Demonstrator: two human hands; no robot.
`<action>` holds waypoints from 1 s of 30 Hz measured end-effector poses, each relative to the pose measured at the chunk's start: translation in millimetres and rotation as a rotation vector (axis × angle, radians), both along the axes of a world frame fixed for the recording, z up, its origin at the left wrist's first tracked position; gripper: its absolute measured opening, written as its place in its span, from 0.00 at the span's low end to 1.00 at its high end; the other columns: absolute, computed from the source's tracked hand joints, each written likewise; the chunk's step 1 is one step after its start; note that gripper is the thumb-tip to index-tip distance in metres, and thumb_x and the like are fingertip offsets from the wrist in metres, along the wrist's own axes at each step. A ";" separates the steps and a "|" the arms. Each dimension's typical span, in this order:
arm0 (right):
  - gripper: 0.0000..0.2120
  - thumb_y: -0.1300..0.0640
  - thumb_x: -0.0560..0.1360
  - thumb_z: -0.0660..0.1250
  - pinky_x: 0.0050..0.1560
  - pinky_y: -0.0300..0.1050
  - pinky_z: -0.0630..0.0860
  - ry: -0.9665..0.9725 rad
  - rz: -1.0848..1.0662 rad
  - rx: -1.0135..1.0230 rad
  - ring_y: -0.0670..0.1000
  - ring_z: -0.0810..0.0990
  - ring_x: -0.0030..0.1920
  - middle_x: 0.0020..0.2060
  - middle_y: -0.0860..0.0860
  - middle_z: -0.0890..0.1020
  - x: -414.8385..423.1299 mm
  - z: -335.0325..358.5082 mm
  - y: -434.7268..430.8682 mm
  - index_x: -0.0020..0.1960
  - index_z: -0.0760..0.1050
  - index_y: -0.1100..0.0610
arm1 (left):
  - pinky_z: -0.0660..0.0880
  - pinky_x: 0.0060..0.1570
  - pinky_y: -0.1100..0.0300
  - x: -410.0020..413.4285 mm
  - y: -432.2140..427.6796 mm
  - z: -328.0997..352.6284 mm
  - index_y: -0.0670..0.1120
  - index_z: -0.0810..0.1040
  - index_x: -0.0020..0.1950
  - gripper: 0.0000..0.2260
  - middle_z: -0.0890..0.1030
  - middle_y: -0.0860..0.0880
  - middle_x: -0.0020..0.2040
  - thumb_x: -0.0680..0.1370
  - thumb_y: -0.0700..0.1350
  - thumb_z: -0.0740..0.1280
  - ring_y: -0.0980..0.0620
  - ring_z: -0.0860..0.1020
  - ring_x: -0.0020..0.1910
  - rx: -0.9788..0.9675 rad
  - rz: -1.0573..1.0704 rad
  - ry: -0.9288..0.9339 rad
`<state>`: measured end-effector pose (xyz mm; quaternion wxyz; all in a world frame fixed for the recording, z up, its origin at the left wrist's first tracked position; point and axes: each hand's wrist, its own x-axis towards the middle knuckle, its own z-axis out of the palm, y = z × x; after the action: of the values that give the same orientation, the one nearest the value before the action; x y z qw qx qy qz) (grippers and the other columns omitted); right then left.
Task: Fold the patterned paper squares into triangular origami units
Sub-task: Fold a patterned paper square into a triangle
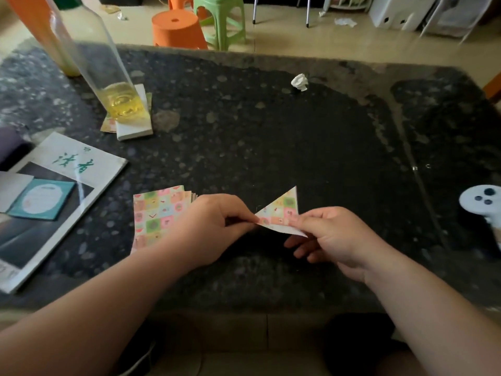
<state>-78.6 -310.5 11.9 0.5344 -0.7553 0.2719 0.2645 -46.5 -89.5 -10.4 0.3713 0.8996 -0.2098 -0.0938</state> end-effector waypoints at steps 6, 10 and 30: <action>0.27 0.38 0.69 0.77 0.53 0.36 0.74 -0.501 0.379 -0.434 0.38 0.76 0.54 0.53 0.35 0.76 -7.4 0.8 -18.9 0.65 0.72 0.38 | 0.72 0.50 0.72 -7.5 -3.4 -11.6 0.59 0.86 0.48 0.04 0.80 0.64 0.45 0.77 0.49 0.74 0.64 0.78 0.49 0.068 0.032 0.053; 0.22 0.44 0.71 0.78 0.65 0.39 0.71 -0.547 0.718 -0.437 0.36 0.70 0.61 0.56 0.32 0.75 -18.2 -19.4 -7.5 0.64 0.78 0.41 | 0.70 0.48 0.72 -10.0 -8.1 -7.2 0.64 0.81 0.47 0.05 0.80 0.65 0.46 0.78 0.52 0.71 0.65 0.76 0.49 0.101 0.083 0.138; 0.16 0.52 0.77 0.74 0.43 0.36 0.75 -0.441 0.126 -0.485 0.42 0.81 0.42 0.37 0.43 0.83 2.7 -46.8 23.4 0.63 0.75 0.45 | 0.74 0.56 0.61 -12.5 -24.9 -7.2 0.54 0.80 0.57 0.07 0.75 0.57 0.54 0.82 0.53 0.66 0.57 0.73 0.55 0.341 0.162 0.144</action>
<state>-75.9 -287.2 -34.9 0.3677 -0.9149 0.1574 0.0550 -59.0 -114.4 -17.6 0.2338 0.9544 -0.0908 -0.1621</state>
